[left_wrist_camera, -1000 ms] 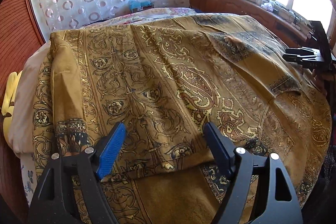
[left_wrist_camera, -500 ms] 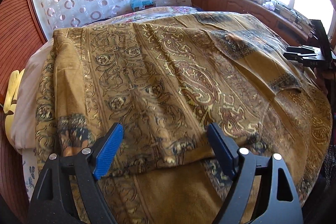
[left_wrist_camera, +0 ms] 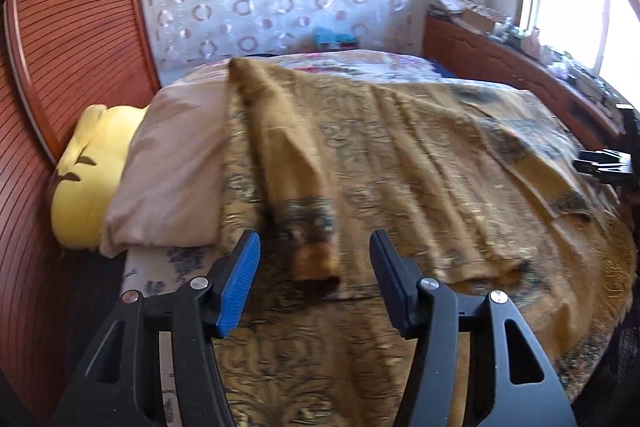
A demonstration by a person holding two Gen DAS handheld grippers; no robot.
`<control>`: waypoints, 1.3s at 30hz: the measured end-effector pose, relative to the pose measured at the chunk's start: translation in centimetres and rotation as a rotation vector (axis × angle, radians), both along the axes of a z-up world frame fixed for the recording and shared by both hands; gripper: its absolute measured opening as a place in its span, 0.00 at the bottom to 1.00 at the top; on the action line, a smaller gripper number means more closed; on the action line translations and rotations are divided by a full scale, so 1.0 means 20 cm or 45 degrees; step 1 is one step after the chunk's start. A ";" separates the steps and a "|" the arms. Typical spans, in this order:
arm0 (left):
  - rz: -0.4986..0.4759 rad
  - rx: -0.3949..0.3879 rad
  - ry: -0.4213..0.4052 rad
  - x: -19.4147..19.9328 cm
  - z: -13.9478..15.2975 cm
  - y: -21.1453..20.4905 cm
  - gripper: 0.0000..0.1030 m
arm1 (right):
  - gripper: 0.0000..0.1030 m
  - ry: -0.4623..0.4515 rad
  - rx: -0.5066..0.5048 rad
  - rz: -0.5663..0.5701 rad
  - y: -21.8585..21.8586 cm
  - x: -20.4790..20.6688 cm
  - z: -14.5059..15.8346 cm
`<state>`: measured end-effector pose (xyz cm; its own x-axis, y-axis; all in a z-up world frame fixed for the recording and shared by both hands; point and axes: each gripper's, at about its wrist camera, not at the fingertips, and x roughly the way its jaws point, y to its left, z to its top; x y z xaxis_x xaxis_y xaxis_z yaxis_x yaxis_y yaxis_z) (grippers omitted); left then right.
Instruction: Fold small clothes
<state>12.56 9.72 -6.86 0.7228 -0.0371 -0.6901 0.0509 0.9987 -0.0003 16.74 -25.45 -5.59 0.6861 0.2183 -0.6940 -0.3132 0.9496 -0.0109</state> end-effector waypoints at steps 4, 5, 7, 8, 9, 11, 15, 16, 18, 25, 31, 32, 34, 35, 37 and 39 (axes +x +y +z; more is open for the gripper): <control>-0.009 -0.014 0.001 0.00 -0.02 -0.01 0.51 | 0.69 0.000 0.000 0.000 0.00 0.00 0.00; -0.019 -0.011 -0.002 0.00 -0.03 -0.02 0.43 | 0.69 0.000 0.001 0.000 0.00 0.00 0.00; -0.040 -0.010 0.002 -0.01 -0.03 -0.04 0.35 | 0.69 0.000 0.001 -0.003 0.00 0.00 0.00; -0.047 -0.005 0.006 0.00 -0.04 -0.05 0.34 | 0.69 0.003 0.007 -0.005 -0.01 0.00 0.00; -0.049 0.001 0.010 0.00 -0.04 -0.05 0.34 | 0.69 0.008 0.012 -0.008 -0.01 0.00 0.00; -0.040 0.011 0.024 0.01 -0.06 -0.05 0.34 | 0.69 0.018 0.034 -0.024 -0.04 -0.01 0.02; -0.028 0.009 0.061 0.03 -0.09 -0.03 0.34 | 0.69 0.040 0.093 -0.033 -0.10 -0.09 0.06; -0.026 -0.005 0.064 0.03 -0.09 -0.02 0.34 | 0.69 0.038 0.095 -0.030 -0.11 -0.11 0.07; -0.015 -0.020 0.076 0.04 -0.09 -0.01 0.34 | 0.61 0.057 0.086 -0.007 -0.13 -0.14 0.06; -0.012 -0.037 0.120 0.06 -0.12 -0.01 0.31 | 0.42 0.092 0.019 0.001 -0.10 -0.17 0.03; -0.034 -0.041 0.095 0.03 -0.09 -0.02 0.06 | 0.09 0.059 -0.035 0.035 -0.05 -0.17 0.04; -0.040 -0.061 0.079 0.02 -0.07 -0.01 0.06 | 0.06 0.055 -0.032 0.048 -0.06 -0.17 0.05; -0.040 -0.094 0.040 -0.02 -0.02 0.00 0.05 | 0.05 0.037 -0.016 0.058 -0.07 -0.20 0.06; -0.043 -0.109 0.020 -0.03 0.00 0.01 0.05 | 0.04 0.025 -0.005 0.057 -0.09 -0.21 0.08; -0.047 -0.160 -0.032 -0.09 0.08 0.04 0.04 | 0.04 -0.006 0.038 0.063 -0.12 -0.24 0.12; -0.050 -0.206 -0.066 -0.15 0.13 0.06 0.03 | 0.03 -0.037 0.077 0.067 -0.14 -0.29 0.17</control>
<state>9.58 10.93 -4.31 0.7530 -0.1732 -0.6348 0.0937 0.9831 -0.1571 10.97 -28.35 -2.25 0.6922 0.2955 -0.6584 -0.3627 0.9312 0.0365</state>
